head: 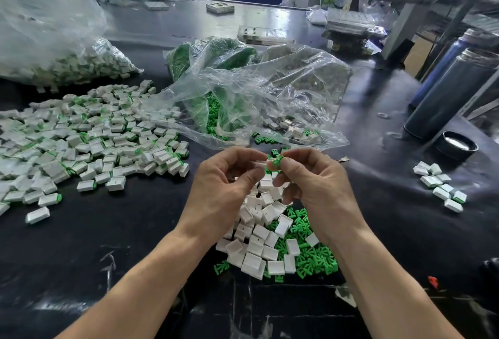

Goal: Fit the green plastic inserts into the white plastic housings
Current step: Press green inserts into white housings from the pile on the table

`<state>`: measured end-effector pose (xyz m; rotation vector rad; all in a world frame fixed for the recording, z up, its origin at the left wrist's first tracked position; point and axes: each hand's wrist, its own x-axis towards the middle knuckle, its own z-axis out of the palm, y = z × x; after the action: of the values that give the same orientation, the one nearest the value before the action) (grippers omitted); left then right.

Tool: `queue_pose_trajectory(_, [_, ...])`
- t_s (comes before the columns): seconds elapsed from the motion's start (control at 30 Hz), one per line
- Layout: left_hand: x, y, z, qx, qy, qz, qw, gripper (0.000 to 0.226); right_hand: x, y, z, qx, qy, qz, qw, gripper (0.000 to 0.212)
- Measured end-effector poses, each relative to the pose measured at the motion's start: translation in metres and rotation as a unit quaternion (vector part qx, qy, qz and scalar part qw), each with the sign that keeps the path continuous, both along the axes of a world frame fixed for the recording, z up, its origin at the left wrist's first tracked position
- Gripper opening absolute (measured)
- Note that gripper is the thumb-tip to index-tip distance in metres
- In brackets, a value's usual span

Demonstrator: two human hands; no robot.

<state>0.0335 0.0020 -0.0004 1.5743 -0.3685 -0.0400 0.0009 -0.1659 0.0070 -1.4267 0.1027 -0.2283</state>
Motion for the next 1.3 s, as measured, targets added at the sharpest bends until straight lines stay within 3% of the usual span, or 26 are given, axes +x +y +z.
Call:
queue_pose_trajectory(0.33, [-0.0029,-0.0004,0.0,0.035,-0.019,0.012,0.999,0.008,-0.0029,0.0025,0.0009,-0.002,-0.019,-0.005,1.0,0.002])
queue_pose_trajectory(0.87, [-0.0035,-0.001,0.0018,0.033,-0.017,0.01,0.999,0.014,-0.0038,0.0056,-0.0045,-0.142,-0.079,-0.004,0.987,0.022])
queue_pose_trajectory(1.3, [-0.0026,0.0009,0.0009,0.032,-0.018,0.023,0.999,0.011,-0.0057,0.0045,-0.0025,-0.212,-0.077,-0.017,0.974,0.015])
